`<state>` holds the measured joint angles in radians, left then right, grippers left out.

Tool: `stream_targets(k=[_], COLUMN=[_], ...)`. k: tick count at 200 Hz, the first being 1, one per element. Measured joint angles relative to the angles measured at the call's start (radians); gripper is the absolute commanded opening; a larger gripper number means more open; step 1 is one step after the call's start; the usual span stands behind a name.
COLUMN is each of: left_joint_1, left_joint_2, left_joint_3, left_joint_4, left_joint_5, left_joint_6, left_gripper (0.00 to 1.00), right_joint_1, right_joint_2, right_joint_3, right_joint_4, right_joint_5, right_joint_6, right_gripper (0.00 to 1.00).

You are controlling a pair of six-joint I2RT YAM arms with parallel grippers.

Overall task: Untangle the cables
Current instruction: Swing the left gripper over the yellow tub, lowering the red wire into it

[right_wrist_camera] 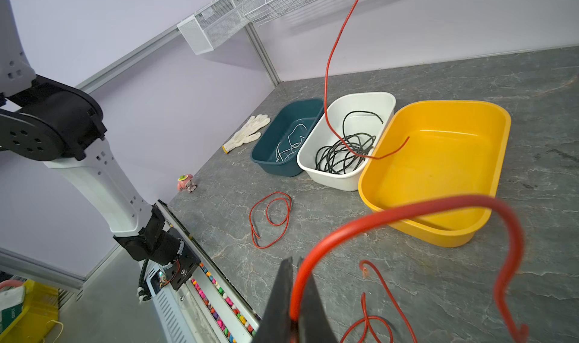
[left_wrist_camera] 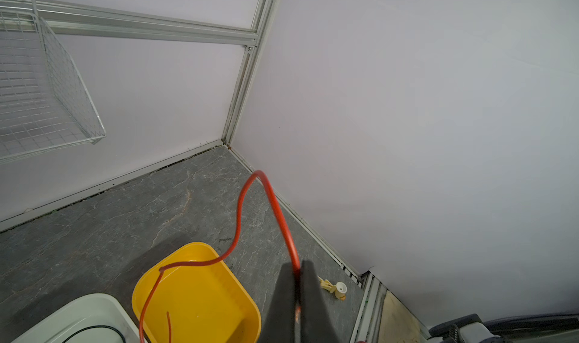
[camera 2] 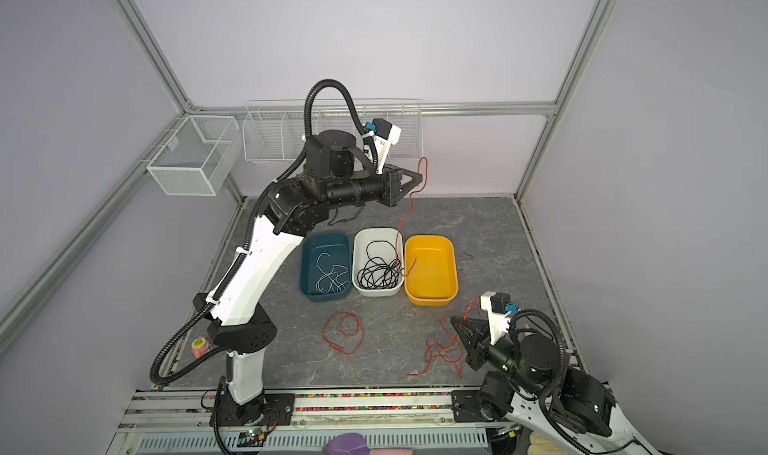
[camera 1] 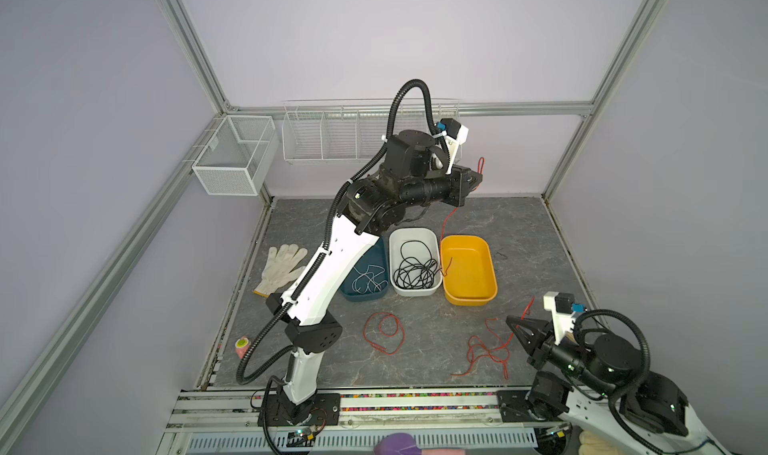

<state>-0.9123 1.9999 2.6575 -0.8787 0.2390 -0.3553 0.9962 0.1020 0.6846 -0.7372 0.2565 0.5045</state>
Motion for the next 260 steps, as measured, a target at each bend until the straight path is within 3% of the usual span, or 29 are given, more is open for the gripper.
stream_targets(k=[91,171,260], left_joint_1=[-0.050,-0.077,-0.077], left_joint_2=[0.099,0.087,0.096], left_joint_3=[-0.118,-0.496,-0.554], left_joint_4=[0.048,0.179,0.220], left_joint_5=[-0.015,-0.030,-0.043], left_joint_6=[0.000,-0.009,-0.010], left_gripper=[0.00,0.00,0.00], right_joint_1=[0.000,0.000,0.000], right_joint_2=[-0.001,-0.020,-0.021], right_joint_3=[0.000,0.000,0.000], right_joint_4=[0.000,0.001,0.001], right_joint_5=[-0.031,-0.033,-0.032], right_joint_6=[-0.010,-0.012,-0.011], right_gripper=[0.06,0.06,0.06])
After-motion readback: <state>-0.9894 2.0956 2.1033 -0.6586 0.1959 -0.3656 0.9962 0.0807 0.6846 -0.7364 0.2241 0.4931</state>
